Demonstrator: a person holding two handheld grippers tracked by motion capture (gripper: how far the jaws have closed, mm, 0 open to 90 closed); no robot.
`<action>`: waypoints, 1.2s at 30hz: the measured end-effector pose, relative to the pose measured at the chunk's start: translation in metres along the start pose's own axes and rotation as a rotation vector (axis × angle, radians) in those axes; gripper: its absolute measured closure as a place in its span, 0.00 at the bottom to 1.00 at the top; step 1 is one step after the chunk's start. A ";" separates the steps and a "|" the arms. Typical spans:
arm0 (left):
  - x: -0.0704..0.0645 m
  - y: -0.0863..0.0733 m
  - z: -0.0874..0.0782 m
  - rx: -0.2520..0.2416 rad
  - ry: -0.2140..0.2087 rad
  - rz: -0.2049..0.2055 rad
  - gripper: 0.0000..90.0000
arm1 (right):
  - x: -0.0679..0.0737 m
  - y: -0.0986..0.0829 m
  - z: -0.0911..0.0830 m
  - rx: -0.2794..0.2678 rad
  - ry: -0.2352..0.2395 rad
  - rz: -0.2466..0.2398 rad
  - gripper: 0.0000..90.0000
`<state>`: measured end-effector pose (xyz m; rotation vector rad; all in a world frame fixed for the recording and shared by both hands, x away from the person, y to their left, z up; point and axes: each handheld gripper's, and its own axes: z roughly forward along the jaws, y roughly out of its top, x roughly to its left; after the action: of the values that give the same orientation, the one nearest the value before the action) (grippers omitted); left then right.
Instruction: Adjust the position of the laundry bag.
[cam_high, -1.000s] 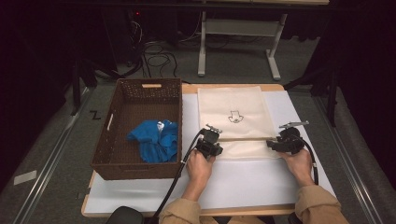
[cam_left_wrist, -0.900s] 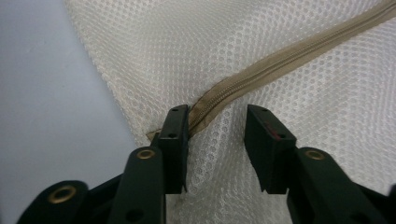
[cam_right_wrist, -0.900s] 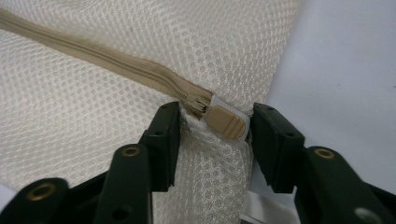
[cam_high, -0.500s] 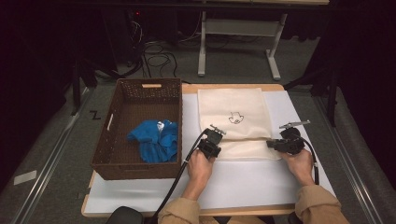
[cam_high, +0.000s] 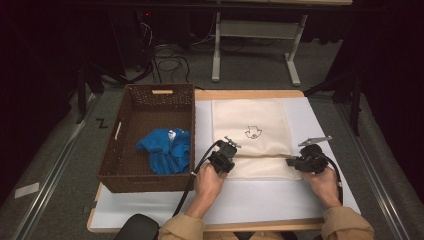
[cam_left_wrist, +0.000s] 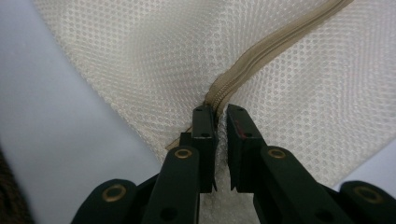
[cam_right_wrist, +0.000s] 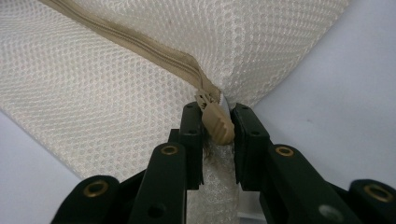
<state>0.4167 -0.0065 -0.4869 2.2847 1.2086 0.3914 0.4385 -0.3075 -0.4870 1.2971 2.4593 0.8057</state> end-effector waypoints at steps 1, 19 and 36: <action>0.000 -0.003 0.000 -0.005 -0.009 -0.003 0.91 | 0.001 -0.003 -0.003 -0.004 0.006 0.004 0.85; -0.011 -0.037 -0.016 -0.077 0.018 0.001 0.90 | 0.022 -0.010 -0.008 0.028 0.019 -0.032 0.83; -0.010 -0.052 -0.025 -0.114 0.019 0.008 0.84 | 0.039 -0.019 -0.012 0.063 0.030 -0.075 0.76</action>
<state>0.3639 0.0167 -0.4959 2.1940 1.1567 0.4731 0.3976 -0.2883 -0.4870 1.2139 2.5600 0.7401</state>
